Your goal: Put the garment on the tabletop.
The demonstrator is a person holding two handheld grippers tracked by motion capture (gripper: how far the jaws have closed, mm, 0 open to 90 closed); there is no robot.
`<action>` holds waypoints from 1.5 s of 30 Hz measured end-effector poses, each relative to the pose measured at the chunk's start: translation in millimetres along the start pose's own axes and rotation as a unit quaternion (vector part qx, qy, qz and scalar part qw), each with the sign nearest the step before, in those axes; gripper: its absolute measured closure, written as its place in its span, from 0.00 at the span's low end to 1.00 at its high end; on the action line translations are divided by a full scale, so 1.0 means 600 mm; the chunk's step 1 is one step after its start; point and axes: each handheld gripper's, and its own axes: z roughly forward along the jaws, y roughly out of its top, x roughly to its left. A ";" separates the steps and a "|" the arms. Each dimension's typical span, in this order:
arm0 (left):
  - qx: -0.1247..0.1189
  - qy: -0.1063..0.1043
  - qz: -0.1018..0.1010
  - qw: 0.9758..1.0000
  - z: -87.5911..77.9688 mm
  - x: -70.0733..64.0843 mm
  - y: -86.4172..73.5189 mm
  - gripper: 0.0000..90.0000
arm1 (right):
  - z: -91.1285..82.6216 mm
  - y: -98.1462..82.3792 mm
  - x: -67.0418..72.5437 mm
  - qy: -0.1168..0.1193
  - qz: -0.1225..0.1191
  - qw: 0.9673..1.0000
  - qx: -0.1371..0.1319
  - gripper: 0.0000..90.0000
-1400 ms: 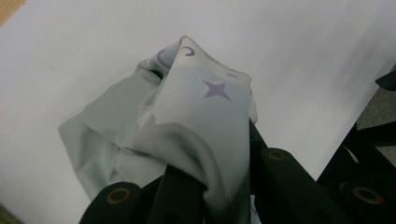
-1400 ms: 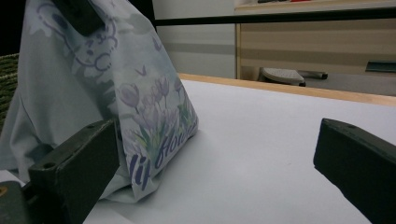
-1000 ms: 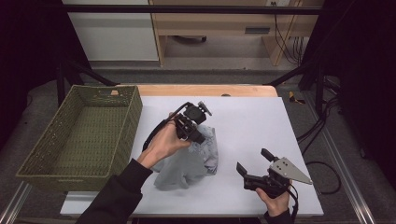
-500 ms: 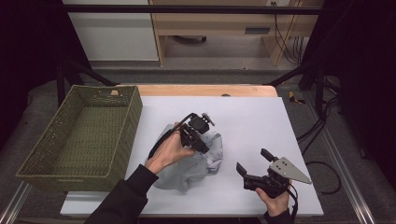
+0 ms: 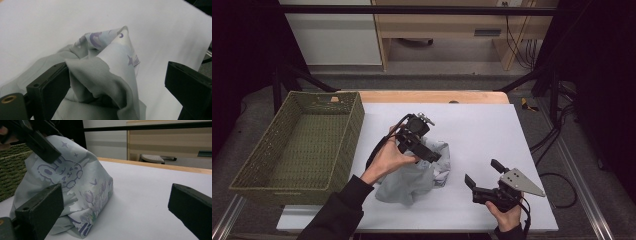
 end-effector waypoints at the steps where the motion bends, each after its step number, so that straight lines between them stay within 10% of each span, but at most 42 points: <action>1: -0.017 -0.002 0.000 1.000 -0.009 -0.001 -0.001 0.06 | 0.000 0.000 0.000 0.000 -0.001 1.000 -0.001 0.00; 9: -0.085 0.017 0.002 0.996 -0.036 -0.009 -0.012 0.03 | -0.002 0.002 0.001 0.006 0.010 1.000 -0.001 0.00; 24: -0.203 0.004 -0.010 0.979 -0.076 -0.002 -0.081 0.06 | -0.003 0.003 -0.001 0.004 0.002 1.000 -0.005 0.00; 36: -0.250 -0.004 -0.036 0.967 -0.097 0.025 -0.165 0.07 | -0.004 0.004 -0.002 0.002 0.005 1.000 -0.006 0.00; 45: -0.266 0.017 -0.040 0.963 -0.107 0.027 -0.223 0.06 | -0.005 0.004 -0.004 0.004 0.007 1.000 -0.005 0.00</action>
